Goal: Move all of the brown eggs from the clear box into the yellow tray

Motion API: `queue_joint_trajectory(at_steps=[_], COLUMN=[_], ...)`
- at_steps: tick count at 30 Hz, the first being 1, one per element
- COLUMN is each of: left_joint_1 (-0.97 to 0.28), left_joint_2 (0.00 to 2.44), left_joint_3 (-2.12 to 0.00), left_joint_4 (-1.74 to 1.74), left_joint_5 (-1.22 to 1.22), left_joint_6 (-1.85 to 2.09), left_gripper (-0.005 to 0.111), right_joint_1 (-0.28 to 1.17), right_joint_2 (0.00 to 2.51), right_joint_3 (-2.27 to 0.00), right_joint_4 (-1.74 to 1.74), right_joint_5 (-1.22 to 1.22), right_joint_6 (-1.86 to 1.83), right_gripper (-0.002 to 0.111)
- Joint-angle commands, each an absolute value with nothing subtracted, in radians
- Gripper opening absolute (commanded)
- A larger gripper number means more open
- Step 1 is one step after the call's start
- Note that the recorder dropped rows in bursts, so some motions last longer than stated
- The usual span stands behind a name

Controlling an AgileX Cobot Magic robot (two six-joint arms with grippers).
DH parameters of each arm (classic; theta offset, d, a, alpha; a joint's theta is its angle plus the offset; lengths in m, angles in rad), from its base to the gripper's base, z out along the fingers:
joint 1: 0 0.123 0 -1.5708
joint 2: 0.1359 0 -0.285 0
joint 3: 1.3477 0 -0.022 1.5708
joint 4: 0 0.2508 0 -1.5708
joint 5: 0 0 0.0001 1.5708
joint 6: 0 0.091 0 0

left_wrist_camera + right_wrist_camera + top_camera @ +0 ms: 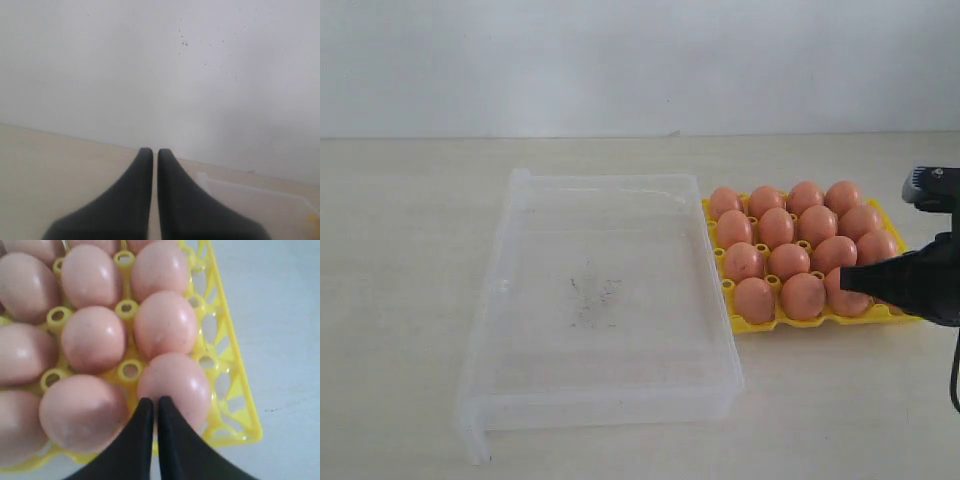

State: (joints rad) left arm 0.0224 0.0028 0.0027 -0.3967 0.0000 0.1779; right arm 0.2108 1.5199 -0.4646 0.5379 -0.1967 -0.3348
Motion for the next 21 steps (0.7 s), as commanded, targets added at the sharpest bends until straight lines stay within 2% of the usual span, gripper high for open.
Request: queue_joint_trajectory(at_steps=[1,9,13,19,21], left_joint_1=[0.015,0.015,0.015,0.015,0.015], left_joint_2=[0.0,0.0,0.0,0.0,0.0], left_joint_3=[0.0,0.0,0.0,0.0,0.0], left_joint_4=[-0.4,-0.4,-0.4,-0.4,-0.4], left_joint_5=[0.0,0.0,0.0,0.0,0.0], left_joint_6=[0.185,0.185,0.185,0.185,0.185], left_gripper=[0.004,0.004,0.004,0.004,0.004], right_joint_1=[0.207,0.209,0.237,0.356,0.393], right_joint_2=[1.558,1.443,1.224,0.804,0.68], right_joint_3=[-0.47,-0.457,-0.403,-0.182,-0.129], right_joint_4=[0.54,0.487,0.455,0.336,0.338], right_joint_5=[-0.171,-0.202,-0.283,-0.611,-0.622], right_joint_6=[-0.35,-0.348,-0.322,-0.221,-0.219], right_gripper=[0.001,0.001,0.001,0.001,0.001])
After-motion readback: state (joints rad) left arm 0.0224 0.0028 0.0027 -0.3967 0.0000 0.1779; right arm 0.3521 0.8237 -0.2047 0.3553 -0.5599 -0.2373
